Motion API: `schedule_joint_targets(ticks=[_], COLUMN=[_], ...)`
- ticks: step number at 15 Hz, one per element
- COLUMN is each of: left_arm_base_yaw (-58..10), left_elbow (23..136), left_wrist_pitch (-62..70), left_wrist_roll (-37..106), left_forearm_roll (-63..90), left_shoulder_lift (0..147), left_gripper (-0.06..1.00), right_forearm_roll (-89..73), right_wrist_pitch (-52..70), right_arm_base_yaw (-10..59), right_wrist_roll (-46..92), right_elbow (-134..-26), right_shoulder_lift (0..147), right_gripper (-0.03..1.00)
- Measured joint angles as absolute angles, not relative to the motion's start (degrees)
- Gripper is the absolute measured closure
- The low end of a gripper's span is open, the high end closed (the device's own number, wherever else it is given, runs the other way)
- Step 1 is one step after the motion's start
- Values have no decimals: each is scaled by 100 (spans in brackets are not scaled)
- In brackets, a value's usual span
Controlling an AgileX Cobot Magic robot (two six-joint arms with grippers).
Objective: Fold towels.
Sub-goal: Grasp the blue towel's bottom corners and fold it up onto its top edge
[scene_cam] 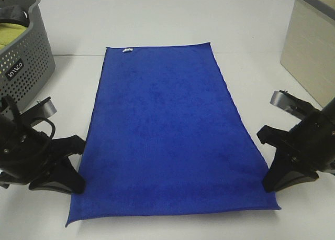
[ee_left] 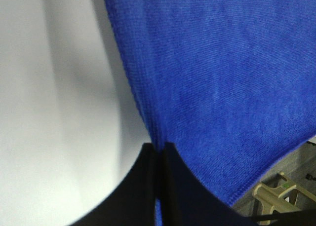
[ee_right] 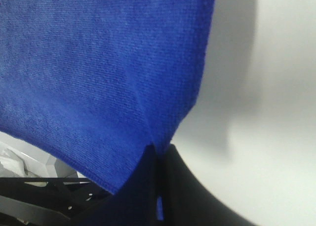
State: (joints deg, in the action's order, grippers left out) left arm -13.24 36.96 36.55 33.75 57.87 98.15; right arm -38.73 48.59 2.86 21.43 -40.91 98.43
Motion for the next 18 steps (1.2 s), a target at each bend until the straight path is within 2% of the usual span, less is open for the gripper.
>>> schedule_joint_targets(ticks=[4, 8, 12, 18], left_arm_base_yaw=[-1324, -1324, -1324, -1324], left_elbow=[3191, 3226, 4211, 6217], left_wrist_pitch=[4057, 4246, 4154, 4068], left_wrist_roll=[3174, 2905, 2601, 2223], left_forearm_roll=[5724, 5667, 5632, 5380], left_shoulder_lift=[9099, 8761, 9036, 10222], left_gripper=[94, 94, 94, 94], right_forearm_roll=[-3501, -3019, -2882, -2865], right_wrist_pitch=[5437, 5535, 5575, 6240], right_arm_base_yaw=[286, 286, 286, 286], right_wrist_roll=[1874, 1576, 1576, 1576], right_elbow=[-3650, -3736, -5145, -7964], right_shoulder_lift=[9018, 8554, 8783, 10479], right_gripper=[95, 95, 95, 95])
